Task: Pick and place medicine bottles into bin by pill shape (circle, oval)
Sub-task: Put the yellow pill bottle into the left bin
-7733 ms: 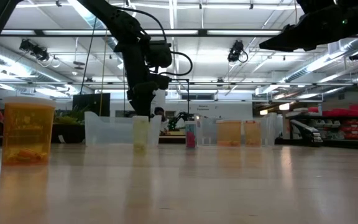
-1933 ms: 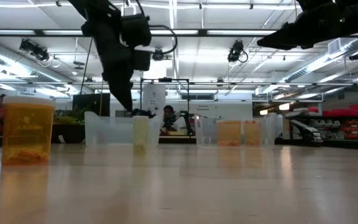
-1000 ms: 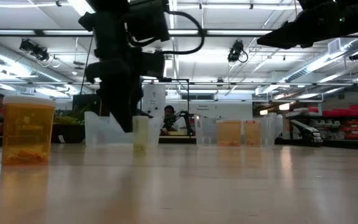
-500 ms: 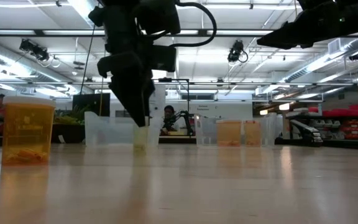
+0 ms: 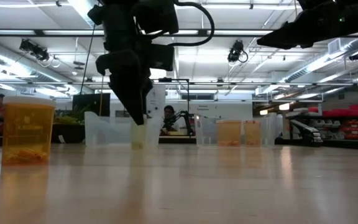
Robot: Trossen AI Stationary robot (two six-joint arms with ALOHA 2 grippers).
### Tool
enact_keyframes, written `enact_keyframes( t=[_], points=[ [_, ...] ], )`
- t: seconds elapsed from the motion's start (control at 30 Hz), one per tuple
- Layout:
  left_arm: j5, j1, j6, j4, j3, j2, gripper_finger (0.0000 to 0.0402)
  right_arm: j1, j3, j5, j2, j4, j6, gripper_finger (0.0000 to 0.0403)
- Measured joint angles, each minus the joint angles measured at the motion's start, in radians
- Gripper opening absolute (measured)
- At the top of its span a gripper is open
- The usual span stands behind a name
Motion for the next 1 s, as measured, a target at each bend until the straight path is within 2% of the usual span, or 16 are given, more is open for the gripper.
enact_keyframes(
  t=[0.13,0.4,0.63,0.83,1.0],
  points=[
    [0.000,0.021,0.001,-0.042,0.000,-0.028,0.0143,0.000,0.000,0.000,0.000,0.000,0.001,0.0254],
    [-0.011,0.107,0.003,-0.149,0.000,-0.123,0.0126,0.000,0.000,0.000,0.000,-0.004,0.001,0.0254],
    [-0.019,0.199,0.043,-0.191,0.000,-0.205,0.0141,0.000,0.000,0.000,0.000,-0.004,0.001,0.0254],
    [-0.019,0.287,0.109,-0.201,0.000,-0.231,0.0129,0.000,0.000,0.000,0.000,-0.005,0.001,0.0254],
    [-0.019,0.374,0.157,-0.210,-0.003,-0.228,0.0143,0.000,0.000,0.000,0.000,-0.005,0.001,0.0254]
  ],
)
